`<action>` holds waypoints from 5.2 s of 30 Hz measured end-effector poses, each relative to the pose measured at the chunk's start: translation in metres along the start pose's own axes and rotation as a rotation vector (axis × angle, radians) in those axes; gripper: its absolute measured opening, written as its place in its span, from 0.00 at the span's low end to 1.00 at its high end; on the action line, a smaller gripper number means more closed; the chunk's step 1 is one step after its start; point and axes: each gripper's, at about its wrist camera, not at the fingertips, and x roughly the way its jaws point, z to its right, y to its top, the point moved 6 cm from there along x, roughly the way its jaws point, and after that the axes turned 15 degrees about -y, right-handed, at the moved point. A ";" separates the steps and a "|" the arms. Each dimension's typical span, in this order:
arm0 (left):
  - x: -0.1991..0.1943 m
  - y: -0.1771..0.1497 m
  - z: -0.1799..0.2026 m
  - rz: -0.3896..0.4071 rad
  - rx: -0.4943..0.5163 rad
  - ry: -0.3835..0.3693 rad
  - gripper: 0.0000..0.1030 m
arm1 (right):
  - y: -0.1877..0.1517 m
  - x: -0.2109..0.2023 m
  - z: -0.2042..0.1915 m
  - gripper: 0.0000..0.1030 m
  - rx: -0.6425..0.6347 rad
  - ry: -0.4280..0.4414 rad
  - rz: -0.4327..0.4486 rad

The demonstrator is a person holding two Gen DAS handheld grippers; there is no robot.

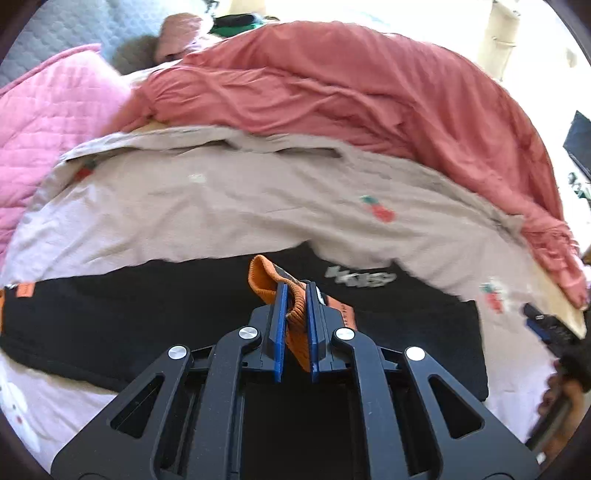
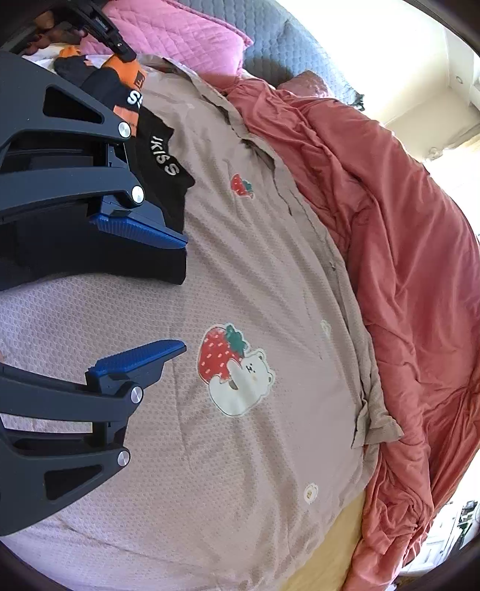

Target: Fold small clothes

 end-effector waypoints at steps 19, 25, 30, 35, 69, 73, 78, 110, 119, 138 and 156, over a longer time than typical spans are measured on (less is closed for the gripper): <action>-0.017 -0.046 -0.052 -0.020 -0.020 0.129 0.05 | -0.094 0.022 -0.124 0.48 -0.510 0.044 -0.145; 0.005 -0.043 -0.013 -0.078 0.072 0.066 0.08 | -0.096 0.027 -0.119 0.51 -0.521 0.016 -0.160; 0.049 -0.076 -0.039 -0.228 -0.004 0.113 0.18 | -0.102 0.036 -0.114 0.52 -0.511 0.008 -0.204; 0.045 -0.075 -0.042 -0.208 -0.003 0.081 0.18 | -0.101 0.034 -0.114 0.59 -0.485 0.032 -0.215; -0.086 -0.067 -0.072 -0.061 -0.025 0.168 0.88 | -0.109 -0.085 -0.170 0.92 -0.551 0.158 0.183; -0.097 -0.071 -0.090 -0.055 -0.053 0.177 0.88 | -0.119 -0.107 -0.184 0.92 -0.601 0.169 0.248; -0.114 -0.078 -0.122 -0.038 -0.114 0.195 0.88 | -0.143 -0.120 -0.207 0.92 -0.636 0.210 0.226; -0.186 -0.101 -0.342 0.241 -0.589 0.340 0.56 | -0.277 -0.140 -0.299 0.92 -0.900 0.271 0.066; -0.177 -0.084 -0.354 0.321 -0.557 0.323 0.05 | -0.248 -0.109 -0.252 0.92 -0.792 0.156 0.027; -0.094 -0.064 -0.097 0.094 -0.110 -0.139 0.04 | -0.175 -0.079 -0.168 0.92 -0.510 0.059 0.031; -0.055 -0.114 -0.079 -0.175 -0.066 -0.255 0.25 | -0.177 -0.069 -0.218 0.92 -0.377 0.258 -0.164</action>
